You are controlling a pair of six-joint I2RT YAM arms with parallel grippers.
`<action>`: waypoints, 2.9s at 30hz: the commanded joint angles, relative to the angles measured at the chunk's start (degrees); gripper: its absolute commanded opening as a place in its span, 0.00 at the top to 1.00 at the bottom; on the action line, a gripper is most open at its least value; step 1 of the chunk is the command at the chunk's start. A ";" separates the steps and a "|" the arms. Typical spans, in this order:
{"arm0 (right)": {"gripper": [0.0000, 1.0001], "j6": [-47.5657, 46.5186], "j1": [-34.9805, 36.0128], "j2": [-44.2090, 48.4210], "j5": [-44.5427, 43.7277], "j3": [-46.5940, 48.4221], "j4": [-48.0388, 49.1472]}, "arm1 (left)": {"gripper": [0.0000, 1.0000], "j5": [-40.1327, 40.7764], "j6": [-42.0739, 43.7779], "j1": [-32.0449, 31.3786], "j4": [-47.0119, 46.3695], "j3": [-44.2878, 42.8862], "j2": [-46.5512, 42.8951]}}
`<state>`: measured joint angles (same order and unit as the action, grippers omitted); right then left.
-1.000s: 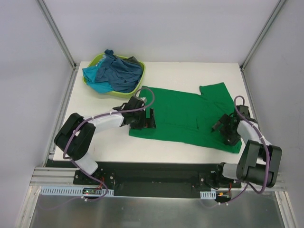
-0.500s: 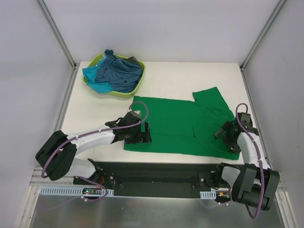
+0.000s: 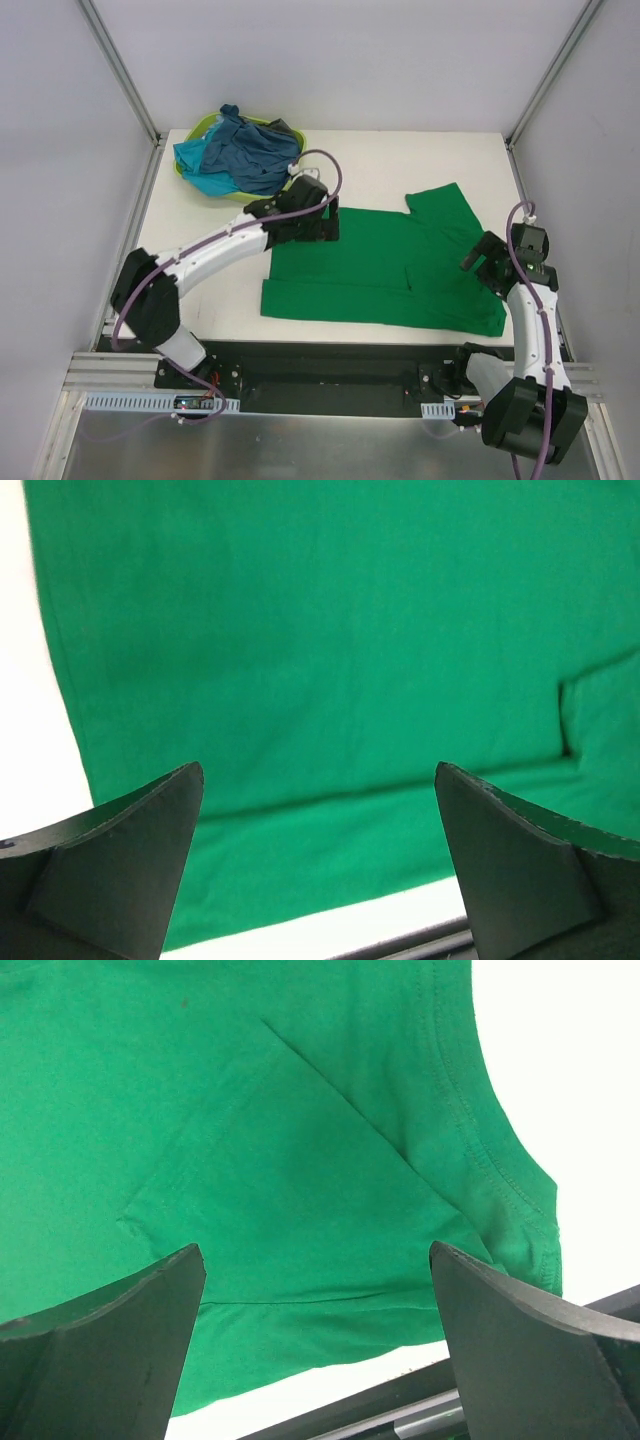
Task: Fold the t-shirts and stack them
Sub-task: Fold the flattened tshirt in 1/3 of the way, then grap the side of the flattened tshirt furthest away from the robot with both arms
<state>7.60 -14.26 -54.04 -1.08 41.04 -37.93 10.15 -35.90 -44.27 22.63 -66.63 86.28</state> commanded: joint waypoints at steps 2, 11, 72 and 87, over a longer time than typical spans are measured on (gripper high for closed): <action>0.04 -2.06 -0.42 2.45 3.80 1.85 3.03 | 0.01 5.66 6.28 4.80 8.46 -18.05 14.76; 0.04 -2.59 -0.42 1.92 6.53 1.07 7.25 | 0.01 10.59 7.51 10.69 23.33 -52.26 40.79; 0.04 -2.85 -0.42 -0.01 9.17 -0.96 9.89 | 0.73 6.55 -2.86 21.77 22.54 -44.02 48.72; 0.04 -2.14 4.76 -16.06 6.89 12.11 14.20 | 1.00 6.11 0.65 21.77 22.46 -44.46 47.75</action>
<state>5.63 -12.88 -62.35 7.75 44.10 -27.55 16.80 -37.76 -23.16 40.25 -112.33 134.23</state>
